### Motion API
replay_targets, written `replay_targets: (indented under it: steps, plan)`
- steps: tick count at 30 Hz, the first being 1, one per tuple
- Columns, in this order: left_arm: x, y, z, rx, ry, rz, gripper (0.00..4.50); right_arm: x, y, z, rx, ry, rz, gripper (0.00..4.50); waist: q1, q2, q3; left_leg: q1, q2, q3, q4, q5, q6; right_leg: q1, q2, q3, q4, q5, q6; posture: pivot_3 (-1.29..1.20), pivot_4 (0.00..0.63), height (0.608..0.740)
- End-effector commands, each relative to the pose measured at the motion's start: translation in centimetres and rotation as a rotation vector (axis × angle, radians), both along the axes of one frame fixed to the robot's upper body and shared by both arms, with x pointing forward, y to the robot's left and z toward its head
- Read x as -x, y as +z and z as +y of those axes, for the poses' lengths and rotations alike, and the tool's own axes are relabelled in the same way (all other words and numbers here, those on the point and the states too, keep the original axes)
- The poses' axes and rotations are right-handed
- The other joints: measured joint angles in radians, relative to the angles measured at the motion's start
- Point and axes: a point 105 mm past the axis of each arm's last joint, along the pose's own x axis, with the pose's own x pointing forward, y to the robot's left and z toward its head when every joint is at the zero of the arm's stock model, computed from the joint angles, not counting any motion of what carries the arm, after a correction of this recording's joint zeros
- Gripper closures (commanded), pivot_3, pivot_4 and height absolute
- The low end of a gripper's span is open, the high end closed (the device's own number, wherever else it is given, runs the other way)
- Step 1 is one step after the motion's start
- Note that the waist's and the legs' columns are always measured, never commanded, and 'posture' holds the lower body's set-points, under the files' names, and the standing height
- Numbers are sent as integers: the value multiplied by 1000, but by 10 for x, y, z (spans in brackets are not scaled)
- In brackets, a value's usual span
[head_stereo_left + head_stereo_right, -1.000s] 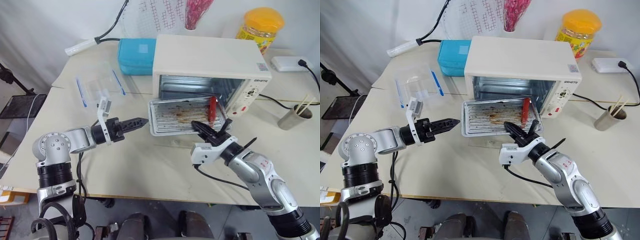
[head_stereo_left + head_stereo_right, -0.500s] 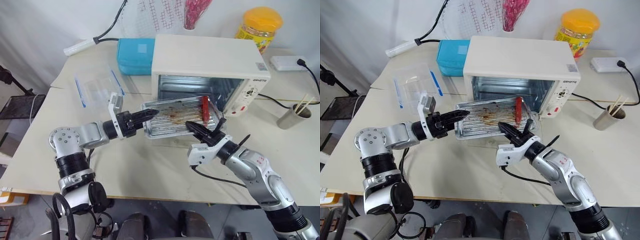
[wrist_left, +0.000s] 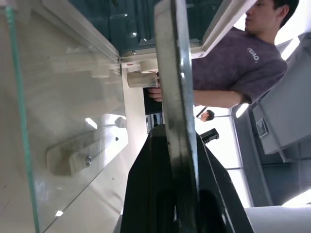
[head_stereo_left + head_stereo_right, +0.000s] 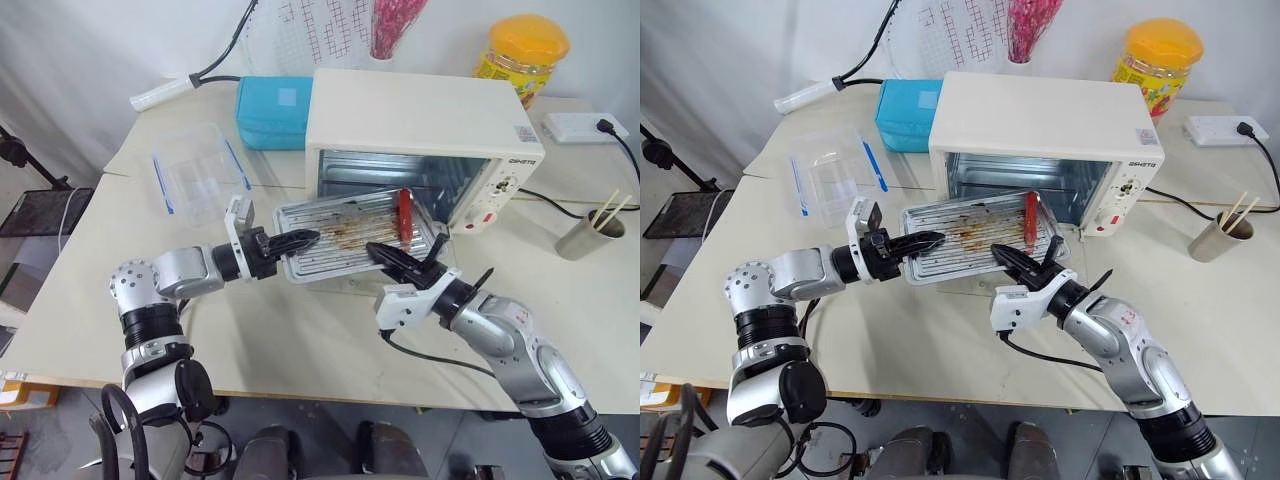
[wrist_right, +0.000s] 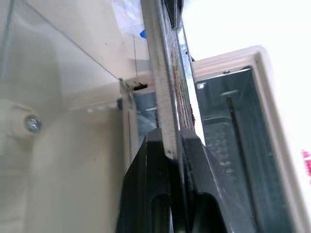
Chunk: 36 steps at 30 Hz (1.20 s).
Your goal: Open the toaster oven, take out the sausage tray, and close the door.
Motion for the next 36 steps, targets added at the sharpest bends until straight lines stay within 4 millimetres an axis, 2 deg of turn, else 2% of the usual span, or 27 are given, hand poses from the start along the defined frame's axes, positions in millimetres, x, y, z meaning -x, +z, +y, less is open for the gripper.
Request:
replay_targets:
  steps: [1, 3, 7, 11, 15, 16, 18, 19, 20, 22, 26, 29, 36]
  plan:
    - [-1, 16, 14, 91, 79, -18, 4500, 11, 11, -3, -13, 51, -22, 2925, 0, 0, 0, 0, 0, 0, 0, 0, 0, 0, 0, 1, 0, 0, 0, 0, 150, 740]
    - [1, 17, 20, 107, 114, -4, 4500, 17, 12, -7, -10, 72, -30, 2321, 0, 0, 0, 1, 0, 0, 0, 0, 0, 0, 0, 1, 0, 0, 0, 0, 150, 740]
    - [8, 12, 32, 113, 180, -6, 4500, 30, 15, -25, -24, 93, -41, 2321, 2, -1, 0, 1, -1, -1, -1, 0, 0, 0, 0, 6, 1, 0, 0, 0, 150, 740]
    - [22, 2, 48, 113, 228, -31, 4500, 30, 13, -74, -17, -9, -29, 2321, 4, -1, 1, 2, -2, 0, 1, 0, 1, 2, 0, 8, 0, 0, 0, 0, 150, 740]
    - [32, -2, 59, 131, 318, -47, 4500, 22, 4, -132, 5, -156, 27, 3223, 2, -1, 1, 3, -2, 2, 1, 0, 1, 3, 1, 10, -1, 0, 0, 0, 150, 740]
    - [35, -3, 61, 133, 328, -53, 4500, 21, 4, -141, 7, -175, 33, 3650, 2, -1, 1, 3, -1, 2, 1, 0, 1, 3, 1, 10, -1, 0, 0, 0, 150, 740]
    - [42, -6, 63, 150, 366, -63, 4500, 19, -4, -160, -14, -202, 104, 4218, 0, -1, 1, 3, 0, 2, 1, 1, 0, 3, 2, 11, -1, 0, 0, 0, 150, 740]
    - [47, -9, 64, 151, 385, -64, 4500, 20, -11, -166, -32, -199, 160, 4434, 0, -1, 1, 4, 0, 2, 1, 1, 0, 3, 2, 12, -1, 0, 0, 0, 150, 740]
    - [53, -13, 66, 150, 411, -61, 4500, 21, -21, -171, -68, -196, 251, 4434, -2, -1, 1, 4, 0, 3, 0, 1, 0, 3, 2, 13, -1, 0, 0, 0, 150, 740]
    - [62, -18, 73, 161, 479, -57, 4500, 24, -39, -174, -106, -165, 400, 4434, -7, -1, 1, 5, 1, 3, -1, 1, 0, 3, 2, 16, -2, 0, 0, 0, 150, 740]
    - [73, -17, 91, 214, 630, -65, 4500, 27, -62, -173, -178, -96, 624, 4434, -4, -1, 1, 5, 2, 3, 0, 2, 0, 4, 2, 19, -2, 0, -1, 0, 150, 740]
    - [86, -22, 99, 215, 712, -53, 4500, 15, -67, -172, -295, -95, 708, 4434, -11, -1, 1, 7, 2, 4, 3, 2, 0, 6, 2, 21, -5, 0, -1, 0, 150, 740]
    - [97, -19, 127, 276, 940, -42, 4500, -7, -70, -163, -395, -54, 830, 4434, -3, 0, 0, 7, 3, 2, 3, 1, -1, 6, -1, 20, -6, -1, -3, 0, 150, 740]
